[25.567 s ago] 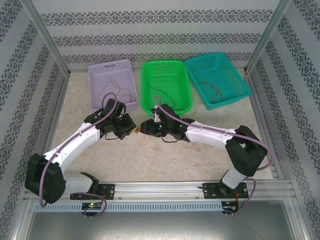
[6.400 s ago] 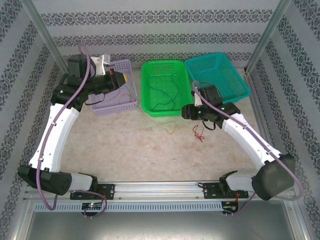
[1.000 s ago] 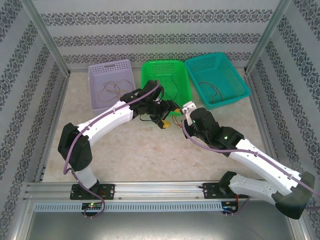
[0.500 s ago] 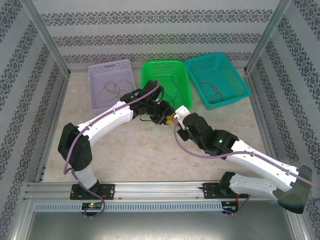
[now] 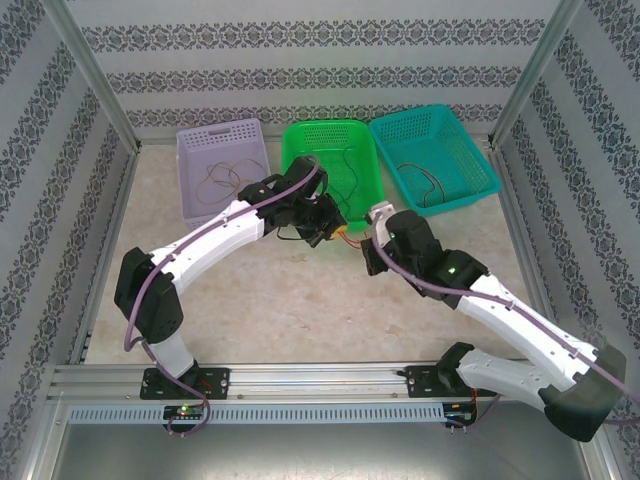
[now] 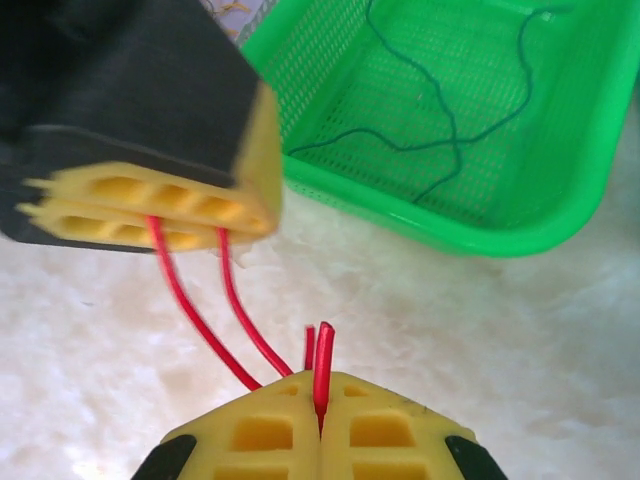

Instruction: Untangle the cables

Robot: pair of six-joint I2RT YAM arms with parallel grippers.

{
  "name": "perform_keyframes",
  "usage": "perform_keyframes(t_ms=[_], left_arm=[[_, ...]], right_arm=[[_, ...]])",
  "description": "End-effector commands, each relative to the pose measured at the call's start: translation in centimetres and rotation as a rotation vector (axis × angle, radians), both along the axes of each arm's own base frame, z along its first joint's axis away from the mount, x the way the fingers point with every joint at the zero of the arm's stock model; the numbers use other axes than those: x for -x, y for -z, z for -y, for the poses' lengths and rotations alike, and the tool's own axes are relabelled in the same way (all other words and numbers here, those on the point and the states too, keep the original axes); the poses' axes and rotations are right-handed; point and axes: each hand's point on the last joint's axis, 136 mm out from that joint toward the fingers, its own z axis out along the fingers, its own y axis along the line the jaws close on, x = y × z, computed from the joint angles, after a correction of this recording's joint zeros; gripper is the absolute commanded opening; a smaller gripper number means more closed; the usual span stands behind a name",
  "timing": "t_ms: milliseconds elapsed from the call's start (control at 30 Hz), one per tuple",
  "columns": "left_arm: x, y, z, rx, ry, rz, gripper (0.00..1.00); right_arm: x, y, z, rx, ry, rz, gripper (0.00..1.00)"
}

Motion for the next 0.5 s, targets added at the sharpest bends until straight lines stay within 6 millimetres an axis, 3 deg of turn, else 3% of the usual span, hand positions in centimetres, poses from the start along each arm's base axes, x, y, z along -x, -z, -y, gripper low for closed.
perform_keyframes(t_ms=[0,300,467], left_arm=[[-0.7,-5.0,-0.3,0.009,0.067,0.242,0.0],[2.3,-6.9,2.4,0.121,0.439,0.502,0.0],[3.7,-6.6,1.2,0.063,0.526,0.577,0.0]], right_arm=[[2.5,2.6,-0.5,-0.218,0.017,-0.323,0.0],[0.2,1.7,0.4,-0.458,0.151,-0.587,0.0],[-0.7,1.7,0.9,-0.503,0.186,-0.652,0.0]])
